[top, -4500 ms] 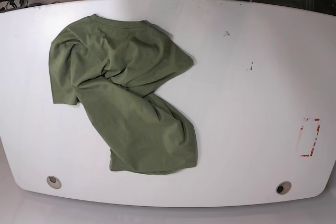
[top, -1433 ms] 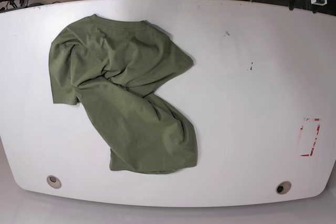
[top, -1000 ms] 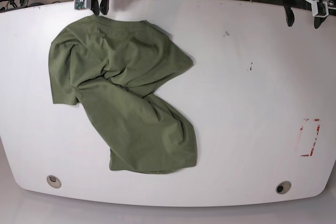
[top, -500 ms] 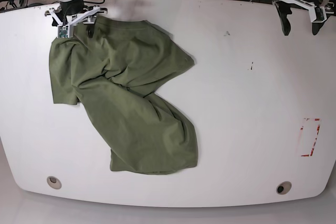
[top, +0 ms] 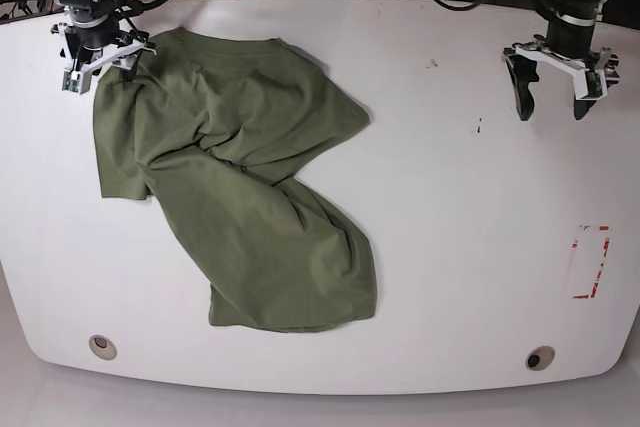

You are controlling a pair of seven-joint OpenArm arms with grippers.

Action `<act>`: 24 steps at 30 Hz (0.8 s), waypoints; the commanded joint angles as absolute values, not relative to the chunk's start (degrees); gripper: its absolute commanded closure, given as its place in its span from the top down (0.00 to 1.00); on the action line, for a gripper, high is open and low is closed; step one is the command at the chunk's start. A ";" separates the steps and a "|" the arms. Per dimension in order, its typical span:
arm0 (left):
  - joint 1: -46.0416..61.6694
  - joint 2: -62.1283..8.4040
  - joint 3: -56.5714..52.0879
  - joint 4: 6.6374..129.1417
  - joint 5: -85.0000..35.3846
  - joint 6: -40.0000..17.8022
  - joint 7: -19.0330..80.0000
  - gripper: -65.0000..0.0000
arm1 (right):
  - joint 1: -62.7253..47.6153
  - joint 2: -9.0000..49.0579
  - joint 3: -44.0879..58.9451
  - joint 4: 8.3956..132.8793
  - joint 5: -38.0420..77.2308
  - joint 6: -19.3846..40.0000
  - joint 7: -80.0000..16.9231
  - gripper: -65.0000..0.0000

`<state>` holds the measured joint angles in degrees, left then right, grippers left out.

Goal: Fold the T-shirt properly
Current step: 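Lower the right gripper onto the green shirt's shoulder and grasp it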

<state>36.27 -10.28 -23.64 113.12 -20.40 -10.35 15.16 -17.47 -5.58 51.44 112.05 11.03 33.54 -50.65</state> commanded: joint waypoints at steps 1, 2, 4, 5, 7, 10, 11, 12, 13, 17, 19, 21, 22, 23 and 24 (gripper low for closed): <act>35.30 -10.68 -23.96 113.89 -20.44 -10.24 15.69 0.82 | -16.57 -5.14 53.93 113.19 12.00 35.38 -52.62 0.54; 34.86 -10.68 -23.96 113.89 -20.44 -10.24 16.22 0.82 | -16.22 -5.14 54.64 113.19 12.00 36.53 -53.67 0.54; 34.07 -10.68 -23.16 113.80 -20.44 -10.24 16.92 0.82 | -15.16 -5.41 56.48 113.10 12.00 39.52 -55.87 0.54; 33.54 -10.77 -22.73 113.80 -20.44 -10.24 17.19 0.82 | -14.55 -5.58 57.71 113.10 12.00 40.00 -56.92 0.54; 32.40 -10.95 -22.20 113.71 -20.44 -10.24 17.27 0.82 | -13.32 -5.76 59.03 113.01 12.00 40.00 -58.68 0.54; 31.87 -11.03 -21.85 113.71 -20.44 -10.24 17.27 0.82 | -12.97 -5.85 59.12 113.01 12.00 40.00 -60.00 0.54; 31.87 -11.03 -21.85 113.71 -20.44 -10.24 17.27 0.82 | -12.97 -5.85 59.21 113.01 12.00 40.00 -60.18 0.54; 31.78 -11.03 -21.76 113.71 -20.44 -10.24 17.27 0.82 | -12.88 -5.85 59.21 113.01 12.00 40.00 -60.26 0.54; 31.52 -11.03 -21.67 113.71 -20.44 -10.24 17.27 0.82 | -12.88 -5.85 59.12 112.66 12.00 40.00 -60.35 0.54; 30.37 -11.03 -20.09 113.71 -20.44 -10.24 17.27 0.82 | -12.62 -5.85 58.95 110.46 12.09 40.00 -60.44 0.54; 30.20 -11.03 -19.91 113.63 -20.44 -10.24 17.27 0.82 | -12.53 -5.85 58.95 108.70 12.09 40.00 -60.44 0.54; 30.11 -11.03 -19.82 113.63 -20.44 -10.24 17.27 0.82 | -12.53 -5.85 58.86 107.38 12.09 40.00 -60.44 0.54; 29.93 -11.03 -19.82 113.71 -20.44 -10.24 17.27 0.82 | -12.53 -5.85 58.86 106.68 12.44 40.00 -60.44 0.54; 29.58 -11.03 -19.82 113.71 -20.44 -10.24 17.27 0.82 | -12.62 -6.02 58.86 106.07 13.23 40.00 -60.44 0.54; 29.41 -11.03 -19.82 113.71 -20.44 -10.24 17.27 0.82 | -12.79 -6.02 58.86 105.54 14.11 40.00 -60.44 0.54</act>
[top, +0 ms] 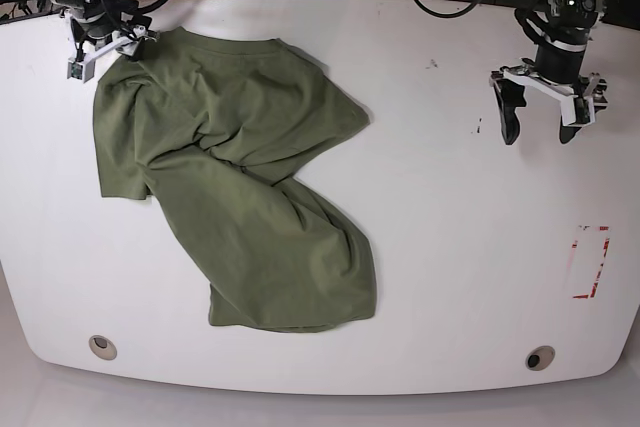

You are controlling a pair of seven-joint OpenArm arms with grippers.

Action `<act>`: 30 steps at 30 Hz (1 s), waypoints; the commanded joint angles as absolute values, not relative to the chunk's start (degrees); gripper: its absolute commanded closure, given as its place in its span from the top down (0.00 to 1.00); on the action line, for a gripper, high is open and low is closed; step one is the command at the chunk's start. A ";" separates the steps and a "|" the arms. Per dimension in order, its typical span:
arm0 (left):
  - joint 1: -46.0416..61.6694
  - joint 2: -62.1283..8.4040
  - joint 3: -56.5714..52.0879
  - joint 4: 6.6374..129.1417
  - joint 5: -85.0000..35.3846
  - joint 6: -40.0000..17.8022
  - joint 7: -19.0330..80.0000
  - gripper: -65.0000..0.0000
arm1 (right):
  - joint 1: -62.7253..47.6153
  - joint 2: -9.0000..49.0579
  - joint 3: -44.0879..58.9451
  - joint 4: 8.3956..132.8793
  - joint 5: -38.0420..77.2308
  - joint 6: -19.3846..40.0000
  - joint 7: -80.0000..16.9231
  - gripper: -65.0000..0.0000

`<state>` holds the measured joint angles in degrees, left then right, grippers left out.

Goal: Fold the T-shirt properly
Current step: 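Lower the right gripper onto the green shirt's shoulder and grasp it, then reach the left gripper to the shirt's hem and grasp it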

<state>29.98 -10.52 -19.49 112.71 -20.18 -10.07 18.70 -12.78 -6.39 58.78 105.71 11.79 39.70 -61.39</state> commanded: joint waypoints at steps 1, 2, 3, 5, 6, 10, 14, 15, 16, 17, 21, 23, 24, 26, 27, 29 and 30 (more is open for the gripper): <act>29.23 -11.03 -19.82 113.63 -20.44 -10.24 17.27 0.82 | -13.05 -6.02 58.86 104.92 15.25 40.00 -60.44 0.54; 29.23 -11.03 -19.82 113.63 -20.44 -10.24 17.27 0.82 | -13.14 -6.02 58.86 104.40 16.04 40.00 -60.44 0.54; 29.14 -11.03 -19.82 113.63 -20.44 -10.24 17.27 0.82 | -13.14 -6.02 58.86 103.87 16.48 40.00 -60.44 0.54; 29.05 -11.03 -19.82 113.63 -20.44 -10.24 17.27 0.82 | -13.05 -5.93 58.24 102.46 16.75 40.00 -60.44 0.54; 28.97 -11.12 -19.82 113.63 -20.44 -10.24 17.27 0.82 | -13.05 -5.93 57.54 101.76 16.84 40.00 -60.44 0.54; 28.97 -11.12 -19.82 113.63 -20.44 -10.24 17.27 0.82 | -13.14 -5.76 54.73 100.00 16.84 40.00 -60.44 0.54; 28.97 -11.12 -19.38 113.63 -20.44 -10.24 17.27 0.82 | -12.62 -5.93 54.37 98.86 16.92 40.00 -60.44 0.54; 28.97 -11.21 -18.86 113.63 -20.44 -10.24 17.27 0.82 | -12.53 -6.02 54.29 98.86 16.92 40.00 -60.44 0.54; 28.97 -11.56 -18.42 113.63 -20.44 -10.24 17.27 0.82 | -12.53 -6.02 54.29 98.86 16.92 40.00 -60.44 0.54; 28.97 -12.09 -18.15 113.63 -20.44 -10.24 17.27 0.82 | -12.53 -6.11 54.29 98.86 16.92 40.00 -60.44 0.53; 27.65 -13.14 -15.43 113.54 -20.44 -10.24 17.27 0.82 | -12.44 -6.02 53.32 98.86 16.92 40.00 -60.44 0.30; 26.33 -13.14 -14.46 113.45 -20.35 -10.24 17.54 0.82 | -12.62 -5.76 52.00 98.86 16.92 40.00 -60.44 0.13; 25.27 -13.05 -13.76 112.92 -20.35 -10.24 18.86 0.82 | -12.79 -5.67 51.30 98.95 16.92 40.00 -60.44 0.00; 23.08 -12.79 -12.97 112.04 -20.35 -10.24 22.11 0.82 | -13.05 -5.67 50.68 99.21 16.92 40.00 -60.44 0.00; 21.32 -12.70 -12.62 111.69 -20.35 -10.24 24.04 0.82 | -13.05 -5.67 50.59 99.30 16.92 40.00 -60.44 0.00; 16.92 -12.44 -11.30 110.73 -20.44 -10.24 28.18 0.82 | -13.05 -5.67 50.33 99.30 16.92 40.00 -60.44 0.00; 15.25 -11.91 -10.42 110.46 -20.44 -10.15 29.93 0.82 | -13.05 -5.67 50.33 99.30 16.92 40.00 -60.44 0.00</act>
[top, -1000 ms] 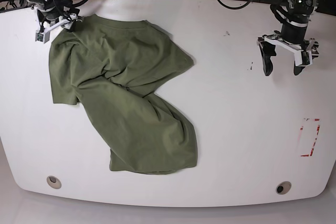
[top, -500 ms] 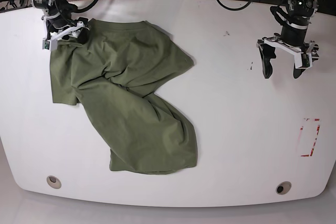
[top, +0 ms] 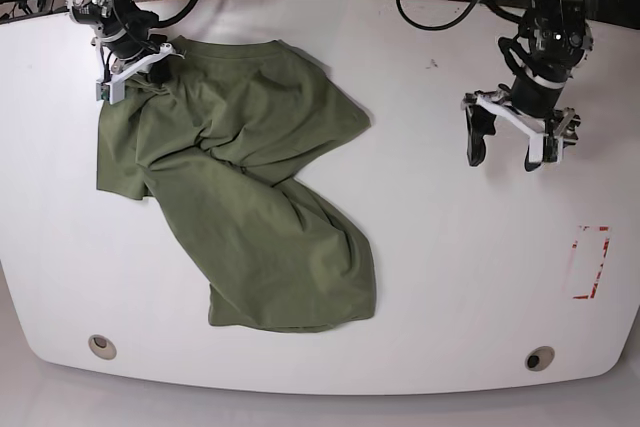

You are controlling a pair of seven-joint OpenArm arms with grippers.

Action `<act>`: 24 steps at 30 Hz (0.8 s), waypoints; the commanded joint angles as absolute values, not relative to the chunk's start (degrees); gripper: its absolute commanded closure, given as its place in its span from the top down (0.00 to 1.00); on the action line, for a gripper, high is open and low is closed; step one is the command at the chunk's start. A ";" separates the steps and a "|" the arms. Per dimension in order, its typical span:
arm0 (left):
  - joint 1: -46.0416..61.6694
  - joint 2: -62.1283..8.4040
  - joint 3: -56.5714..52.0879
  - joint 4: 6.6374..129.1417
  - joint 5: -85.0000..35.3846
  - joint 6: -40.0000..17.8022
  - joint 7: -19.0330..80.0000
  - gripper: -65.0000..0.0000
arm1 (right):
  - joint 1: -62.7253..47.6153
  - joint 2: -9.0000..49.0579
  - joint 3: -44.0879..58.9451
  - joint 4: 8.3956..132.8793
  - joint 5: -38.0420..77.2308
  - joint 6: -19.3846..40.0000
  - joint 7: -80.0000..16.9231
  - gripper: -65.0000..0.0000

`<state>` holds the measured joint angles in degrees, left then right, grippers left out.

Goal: Fold the T-shirt properly
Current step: 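Reach the left gripper to the shirt's hem and grasp it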

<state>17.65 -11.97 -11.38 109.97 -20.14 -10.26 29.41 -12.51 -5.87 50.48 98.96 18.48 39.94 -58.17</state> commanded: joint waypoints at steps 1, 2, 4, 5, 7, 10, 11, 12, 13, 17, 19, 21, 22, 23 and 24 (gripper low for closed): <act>13.32 -11.12 -9.36 110.11 -20.44 -10.15 32.31 0.82 | -13.05 -5.67 50.33 99.30 16.92 40.00 -60.44 0.00; 12.00 -10.68 -8.92 110.02 -20.44 -10.07 33.98 0.82 | -13.14 -5.76 50.33 99.30 16.92 40.00 -60.44 0.00; 9.01 -9.27 -8.66 109.85 -20.44 -10.07 37.41 0.82 | -13.23 -5.76 50.42 99.30 16.92 40.00 -60.44 0.00; 7.43 -8.22 -8.48 109.14 -20.44 -10.15 38.90 0.82 | -13.41 -5.76 50.42 99.30 16.92 40.00 -60.44 0.00; 3.47 -5.93 -7.69 106.42 -20.44 -10.15 42.15 0.82 | -13.58 -5.76 50.33 99.30 16.92 40.00 -60.35 0.00; -1.19 -4.62 -6.29 101.85 -20.44 -10.15 44.70 0.82 | -13.58 -5.76 50.33 99.30 16.92 40.00 -60.35 0.00; -2.68 -4.26 -5.58 99.82 -20.44 -10.15 45.14 0.82 | -13.67 -5.76 50.33 99.30 16.92 40.00 -60.35 0.00; -3.56 -3.82 -5.05 98.15 -20.44 -10.15 45.05 0.82 | -13.76 -5.76 50.33 99.30 16.92 40.00 -60.26 0.00; -4.35 -3.38 -4.62 96.48 -20.44 -10.15 44.97 0.82 | -13.85 -5.76 50.33 99.30 16.92 40.00 -60.26 0.00; -9.10 -1.54 -2.59 87.78 -20.53 -10.15 44.88 0.82 | -13.76 -5.76 50.33 99.30 16.92 40.00 -60.18 0.00; -10.59 -0.75 -1.89 84.62 -20.53 -10.15 44.79 0.82 | -13.76 -5.76 50.33 99.47 16.92 40.00 -60.18 0.00; -11.74 -0.04 -1.36 81.45 -20.53 -10.15 43.38 0.82 | -13.85 -5.76 50.33 100.00 16.84 40.00 -60.18 0.00; -12.00 0.13 -1.10 80.31 -20.53 -10.15 42.59 0.82 | -13.85 -5.76 50.33 100.09 16.84 40.00 -60.18 0.00; -12.70 0.48 -0.75 78.29 -20.53 -10.15 41.10 0.82 | -13.85 -5.76 50.33 100.09 16.84 40.00 -60.18 0.00; -13.49 0.92 -0.04 76.18 -20.53 -10.15 39.34 0.82 | -13.67 -5.76 50.33 100.09 16.84 40.00 -60.18 0.00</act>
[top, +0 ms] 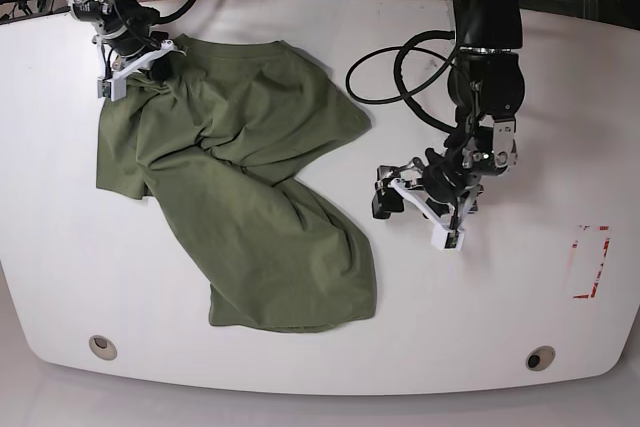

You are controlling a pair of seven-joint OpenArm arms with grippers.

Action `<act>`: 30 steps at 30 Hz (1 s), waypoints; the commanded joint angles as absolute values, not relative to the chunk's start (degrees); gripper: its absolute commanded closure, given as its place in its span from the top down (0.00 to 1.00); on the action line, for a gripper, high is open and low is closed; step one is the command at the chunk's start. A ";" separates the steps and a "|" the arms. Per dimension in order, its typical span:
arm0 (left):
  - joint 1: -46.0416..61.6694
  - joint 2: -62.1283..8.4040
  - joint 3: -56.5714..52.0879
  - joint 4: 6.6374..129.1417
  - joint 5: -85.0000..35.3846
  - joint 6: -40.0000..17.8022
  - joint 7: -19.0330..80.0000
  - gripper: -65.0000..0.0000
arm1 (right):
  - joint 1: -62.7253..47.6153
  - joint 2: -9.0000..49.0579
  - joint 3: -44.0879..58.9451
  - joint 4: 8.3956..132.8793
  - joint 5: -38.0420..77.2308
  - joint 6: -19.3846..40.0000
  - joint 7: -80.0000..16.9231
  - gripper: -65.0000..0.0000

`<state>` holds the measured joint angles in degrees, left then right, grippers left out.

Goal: Fold the T-shirt properly
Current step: 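Reach the left gripper to the shirt's hem and grasp it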

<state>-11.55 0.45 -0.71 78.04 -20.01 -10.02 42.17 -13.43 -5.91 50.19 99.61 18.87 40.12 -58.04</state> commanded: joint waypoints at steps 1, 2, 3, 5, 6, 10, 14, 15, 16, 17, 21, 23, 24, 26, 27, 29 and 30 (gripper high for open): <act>-13.93 1.19 0.48 74.77 -20.53 -10.15 38.37 0.82 | -13.67 -5.76 50.33 100.09 16.84 40.00 -60.18 0.00; -14.46 1.19 1.36 73.10 -20.53 -10.15 37.32 0.82 | -13.67 -5.76 50.33 100.09 16.84 40.00 -60.18 0.00; -14.73 1.19 2.15 71.60 -20.62 -9.98 36.35 0.82 | -13.67 -5.76 50.33 100.09 16.84 40.00 -60.18 0.00; -15.34 1.19 3.03 68.97 -20.79 -9.89 35.03 0.82 | -13.76 -5.76 50.33 100.09 16.84 40.00 -60.18 0.00; -15.87 1.45 3.38 67.30 -20.79 -9.89 34.15 0.82 | -13.76 -5.76 50.33 100.09 16.84 40.00 -60.18 0.00; -17.54 4.26 3.65 60.88 -20.79 -9.89 30.37 0.82 | -13.58 -5.76 50.33 100.09 16.84 40.00 -60.18 0.00; -18.68 6.55 3.56 56.13 -20.79 -9.89 28.26 0.82 | -13.76 -5.76 50.33 100.09 16.84 40.00 -60.18 0.00; -19.21 7.43 3.56 54.37 -20.79 -9.89 27.56 0.82 | -13.76 -5.76 50.33 100.09 16.75 40.00 -60.18 0.00; -19.82 8.22 3.56 52.62 -20.88 -9.89 26.77 0.82 | -13.76 -5.76 50.33 100.09 16.75 40.00 -60.18 0.00; -20.53 8.92 3.56 50.95 -20.88 -9.89 25.89 0.82 | -13.76 -5.76 50.33 100.09 16.84 40.00 -60.18 0.00; -21.93 9.00 3.30 46.20 -20.88 -9.89 23.60 0.82 | -13.85 -5.85 50.42 100.09 16.66 40.00 -60.18 0.00; -22.55 9.00 3.30 44.44 -20.97 -9.89 21.76 0.81 | -13.85 -5.85 50.42 100.09 16.66 40.00 -60.18 0.00; -22.55 9.00 3.30 44.09 -20.97 -9.89 21.14 0.81 | -13.85 -5.76 50.42 100.09 16.66 40.00 -60.18 0.00; -22.37 9.00 3.30 44.18 -21.05 -9.80 20.35 0.76 | -13.93 -5.76 50.42 100.09 16.66 40.00 -60.18 0.00; -22.29 9.00 3.21 44.18 -21.05 -9.80 20.35 0.72 | -13.93 -5.76 50.59 100.09 16.66 40.00 -60.18 0.00; -22.37 9.00 2.77 43.91 -21.05 -9.80 20.18 0.56 | -13.93 -5.76 50.68 100.00 16.57 40.00 -60.18 0.00; -22.37 9.00 2.07 43.91 -21.05 -9.80 20.18 0.48 | -13.85 -5.76 50.68 100.00 16.57 40.00 -60.18 0.00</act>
